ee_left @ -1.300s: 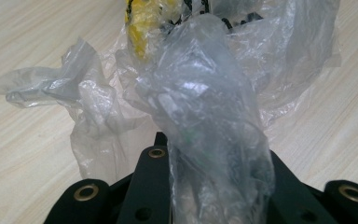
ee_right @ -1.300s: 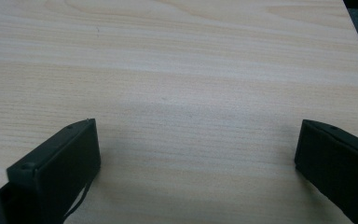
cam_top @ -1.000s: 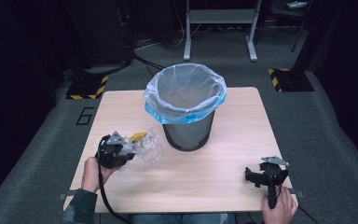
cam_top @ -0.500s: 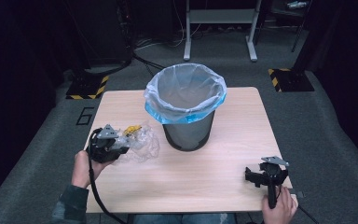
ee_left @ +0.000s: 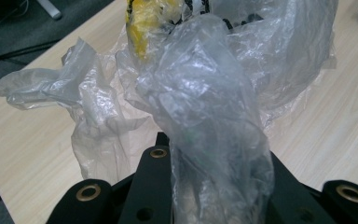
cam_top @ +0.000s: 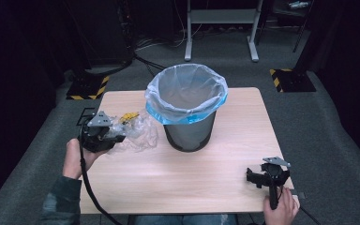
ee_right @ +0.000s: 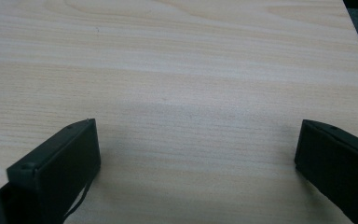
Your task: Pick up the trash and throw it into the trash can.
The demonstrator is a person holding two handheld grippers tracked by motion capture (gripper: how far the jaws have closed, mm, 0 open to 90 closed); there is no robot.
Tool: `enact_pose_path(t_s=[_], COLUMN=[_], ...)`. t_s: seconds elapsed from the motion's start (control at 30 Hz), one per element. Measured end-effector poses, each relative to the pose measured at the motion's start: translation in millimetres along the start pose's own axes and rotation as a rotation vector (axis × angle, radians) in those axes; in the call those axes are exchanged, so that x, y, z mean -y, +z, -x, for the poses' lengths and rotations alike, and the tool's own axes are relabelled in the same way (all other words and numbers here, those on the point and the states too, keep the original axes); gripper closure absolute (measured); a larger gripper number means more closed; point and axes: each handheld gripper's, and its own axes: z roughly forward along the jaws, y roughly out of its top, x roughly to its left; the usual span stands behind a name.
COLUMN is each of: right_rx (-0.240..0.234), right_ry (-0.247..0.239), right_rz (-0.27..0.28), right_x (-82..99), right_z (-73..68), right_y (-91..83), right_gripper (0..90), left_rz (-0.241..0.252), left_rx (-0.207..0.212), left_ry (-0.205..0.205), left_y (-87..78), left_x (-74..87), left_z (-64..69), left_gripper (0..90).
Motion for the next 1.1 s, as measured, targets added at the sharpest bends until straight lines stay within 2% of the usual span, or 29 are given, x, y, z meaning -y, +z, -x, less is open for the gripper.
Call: enact_pose_path(t_s=[0.13, 0.2, 0.43, 0.47, 0.7, 0.9, 0.93, 0.97, 1.1], right_rx=[0.000, 0.000, 0.000, 0.000, 0.001, 0.001, 0.001, 0.001, 0.000], right_ry=[0.000, 0.000, 0.000, 0.000, 0.000, 0.001, 0.000, 0.000, 0.000], right_rz=[0.000, 0.000, -0.001, 0.000, 0.000, 0.000, 0.000, -0.001, 0.000], right_x=[0.0, 0.0, 0.0, 0.0, 0.0, 0.0, 0.0, 0.0, 0.0], right_z=[0.0, 0.0, 0.0, -0.1, -0.1, -0.1, -0.1, 0.0, 0.0], right_y=[0.0, 0.0, -0.1, 0.0, 0.0, 0.0, 0.0, -0.1, 0.0], right_gripper=[0.0, 0.0, 0.0, 0.0, 0.0, 0.0, 0.0, 0.0, 0.0], left_rz=[0.001, -0.002, 0.028, 0.028, 0.051, 0.069, 0.069, 0.079, 0.089], left_rx=[-0.001, -0.005, -0.016, -0.016, -0.029, -0.033, -0.033, -0.039, -0.031], left_ry=[0.012, 0.036, 0.073, 0.073, 0.107, 0.134, 0.134, 0.146, 0.160], left_y=[-4.8, -9.2, -25.6, -25.6, -35.9, -39.0, -39.0, -38.5, -33.8], left_x=[-10.5, -16.7, -41.4, -41.4, -69.8, -94.1, -94.1, -102.1, -117.6], left_z=[-2.4, -2.8, -5.2, -5.2, -5.5, -7.8, -7.8, -7.2, -8.3], left_gripper=[80.5, 80.5, 80.5, 80.5, 80.5, 80.5, 80.5, 80.4, 80.5])
